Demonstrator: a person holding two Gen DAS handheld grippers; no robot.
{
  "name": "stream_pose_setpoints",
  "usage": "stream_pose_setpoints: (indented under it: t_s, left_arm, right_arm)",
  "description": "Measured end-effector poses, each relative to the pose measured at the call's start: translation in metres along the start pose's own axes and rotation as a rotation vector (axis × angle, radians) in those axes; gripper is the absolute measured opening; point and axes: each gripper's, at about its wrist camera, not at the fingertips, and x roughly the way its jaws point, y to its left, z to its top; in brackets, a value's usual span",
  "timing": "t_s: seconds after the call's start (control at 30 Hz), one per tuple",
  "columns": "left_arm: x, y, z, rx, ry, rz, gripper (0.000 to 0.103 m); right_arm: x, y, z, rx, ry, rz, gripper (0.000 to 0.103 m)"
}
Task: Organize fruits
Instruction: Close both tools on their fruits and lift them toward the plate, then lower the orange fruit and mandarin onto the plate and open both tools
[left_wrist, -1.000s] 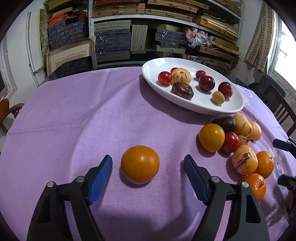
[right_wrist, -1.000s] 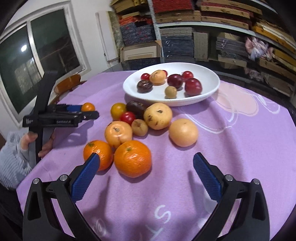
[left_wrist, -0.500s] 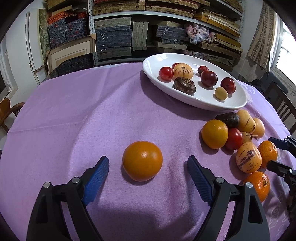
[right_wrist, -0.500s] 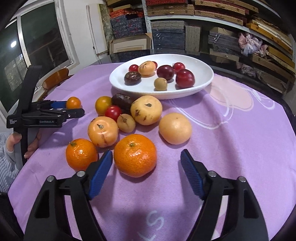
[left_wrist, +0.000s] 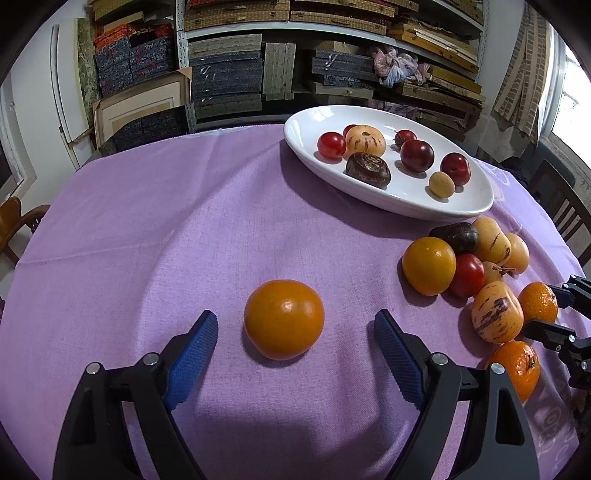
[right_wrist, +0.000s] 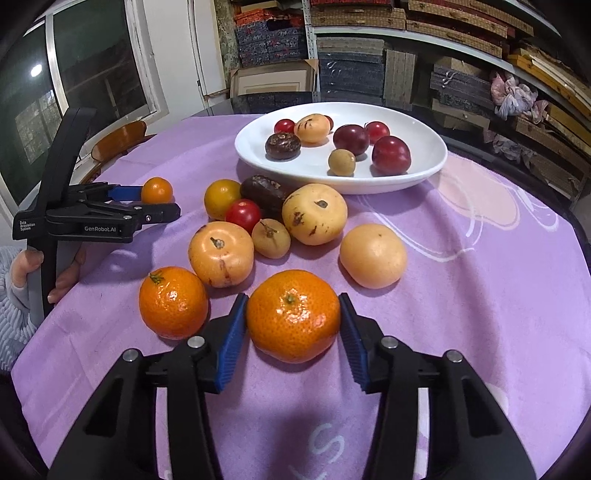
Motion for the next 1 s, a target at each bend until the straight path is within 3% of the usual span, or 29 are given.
stream_pose_setpoints:
  t_s: [0.2, 0.4, 0.43, 0.63, 0.77, 0.9, 1.0]
  left_arm:
    - [-0.009, -0.005, 0.001, 0.025, -0.052, -0.038, 0.084]
    - [-0.001, 0.003, 0.005, -0.022, -0.014, -0.068, 0.041]
    - [-0.001, 0.004, 0.005, -0.028, -0.017, -0.075, 0.039]
    - [-0.006, 0.004, 0.002, -0.028, -0.048, -0.069, 0.038]
    - [-0.021, 0.007, 0.016, -0.069, -0.076, -0.113, 0.038]
    - [-0.036, -0.008, 0.072, -0.026, -0.129, -0.105, 0.038]
    - [-0.036, -0.027, 0.123, 0.002, -0.175, -0.102, 0.038]
  right_arm:
    - [0.000, 0.000, -0.002, 0.005, 0.000, 0.003, 0.048]
    - [0.002, -0.001, -0.002, 0.010, 0.003, 0.006, 0.048]
    - [0.002, 0.000, -0.002, 0.010, 0.003, 0.005, 0.048]
    - [-0.004, 0.000, -0.003, 0.007, -0.025, -0.006, 0.048]
    - [-0.038, -0.013, 0.014, 0.043, -0.130, 0.020, 0.047]
    - [-0.072, -0.031, 0.066, 0.016, -0.212, -0.061, 0.047]
    - [-0.079, -0.032, 0.098, -0.005, -0.252, -0.075, 0.047]
